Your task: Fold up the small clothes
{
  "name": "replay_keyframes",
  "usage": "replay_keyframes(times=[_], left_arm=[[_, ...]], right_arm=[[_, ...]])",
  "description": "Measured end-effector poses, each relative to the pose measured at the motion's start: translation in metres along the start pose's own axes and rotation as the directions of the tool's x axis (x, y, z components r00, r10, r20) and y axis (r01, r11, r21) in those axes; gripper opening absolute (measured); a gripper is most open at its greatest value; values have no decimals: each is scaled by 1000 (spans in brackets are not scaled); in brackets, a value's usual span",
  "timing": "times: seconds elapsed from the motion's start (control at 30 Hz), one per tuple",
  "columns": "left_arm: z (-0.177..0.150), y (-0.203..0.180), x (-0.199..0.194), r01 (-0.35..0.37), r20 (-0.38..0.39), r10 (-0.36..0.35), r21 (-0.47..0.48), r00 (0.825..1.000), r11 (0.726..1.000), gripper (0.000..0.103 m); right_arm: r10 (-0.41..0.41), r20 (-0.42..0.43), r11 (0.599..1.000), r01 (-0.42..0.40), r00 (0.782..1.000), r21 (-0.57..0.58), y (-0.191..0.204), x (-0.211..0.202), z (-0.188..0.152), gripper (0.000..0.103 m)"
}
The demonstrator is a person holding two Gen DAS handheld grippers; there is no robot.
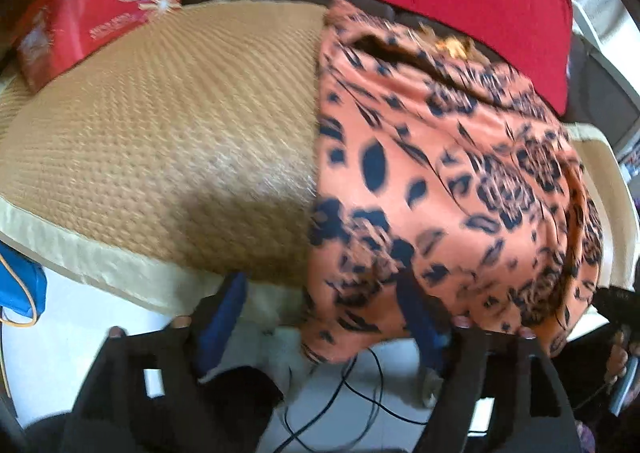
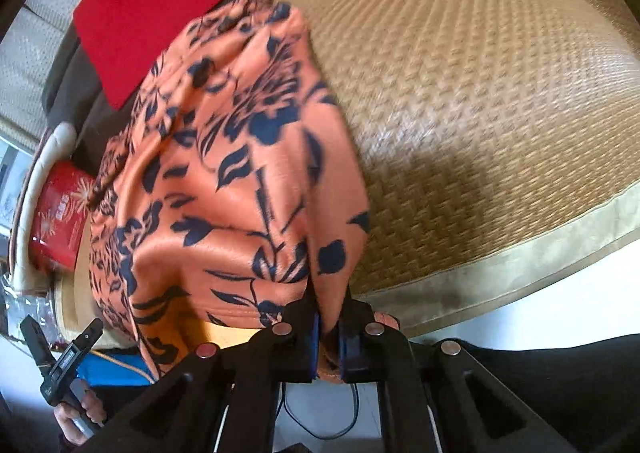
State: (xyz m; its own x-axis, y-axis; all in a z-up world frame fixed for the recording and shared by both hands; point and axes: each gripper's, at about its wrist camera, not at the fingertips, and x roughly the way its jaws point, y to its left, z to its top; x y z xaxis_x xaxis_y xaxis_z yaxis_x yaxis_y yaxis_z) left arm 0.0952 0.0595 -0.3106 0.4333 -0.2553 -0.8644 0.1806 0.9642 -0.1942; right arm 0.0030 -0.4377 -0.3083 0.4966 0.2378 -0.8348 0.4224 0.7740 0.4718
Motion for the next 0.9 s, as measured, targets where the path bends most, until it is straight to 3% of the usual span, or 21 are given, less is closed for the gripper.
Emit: replay_keyframes(times=[0.23, 0.3, 0.33, 0.37, 0.43, 0.47, 0.57, 0.7, 0.73, 0.77, 0.83, 0.9], left_arm=[[-12, -7, 39, 5, -142, -6, -9, 990, 1000, 81], [-14, -6, 48, 21, -166, -25, -27, 986, 999, 66], [-15, -5, 54, 29, -189, -35, -35, 981, 999, 38], [-16, -6, 58, 51, -205, -59, -46, 977, 998, 25], [-16, -10, 60, 83, -204, -92, -52, 975, 995, 9], [-17, -14, 57, 85, -192, -89, -29, 977, 996, 8], [-16, -24, 53, 110, -167, -111, -18, 980, 994, 8], [-15, -19, 56, 108, -175, -116, -50, 978, 993, 11], [-16, -16, 56, 99, -187, -107, -49, 977, 994, 25], [-18, -19, 60, 91, -199, -97, -42, 975, 995, 48], [-23, -31, 68, 76, -207, -80, -28, 975, 997, 70], [-21, -39, 77, 66, -202, -68, -16, 977, 998, 70]], right_arm=[[48, -28, 998, -47, 998, 50, -28, 5, 2, 7], [59, -31, 997, -57, 998, 59, -33, 6, 6, 7], [67, -32, 996, -65, 997, 66, -37, 4, 6, 7], [74, -33, 995, -72, 997, 72, -44, 6, 8, 7], [103, -38, 990, -99, 994, 99, -51, 4, 9, 8], [120, -45, 987, -114, 992, 116, -52, 14, 17, 8], [179, -54, 968, -166, 982, 187, -66, 13, 19, 12], [165, -76, 971, -148, 983, 188, -75, 12, 23, 19], [158, -80, 973, -141, 984, 184, -75, 13, 24, 20], [145, -85, 976, -128, 986, 176, -76, 14, 25, 20], [129, -95, 982, -114, 987, 152, -75, 15, 26, 20], [118, -92, 984, -104, 989, 145, -77, 16, 27, 20]])
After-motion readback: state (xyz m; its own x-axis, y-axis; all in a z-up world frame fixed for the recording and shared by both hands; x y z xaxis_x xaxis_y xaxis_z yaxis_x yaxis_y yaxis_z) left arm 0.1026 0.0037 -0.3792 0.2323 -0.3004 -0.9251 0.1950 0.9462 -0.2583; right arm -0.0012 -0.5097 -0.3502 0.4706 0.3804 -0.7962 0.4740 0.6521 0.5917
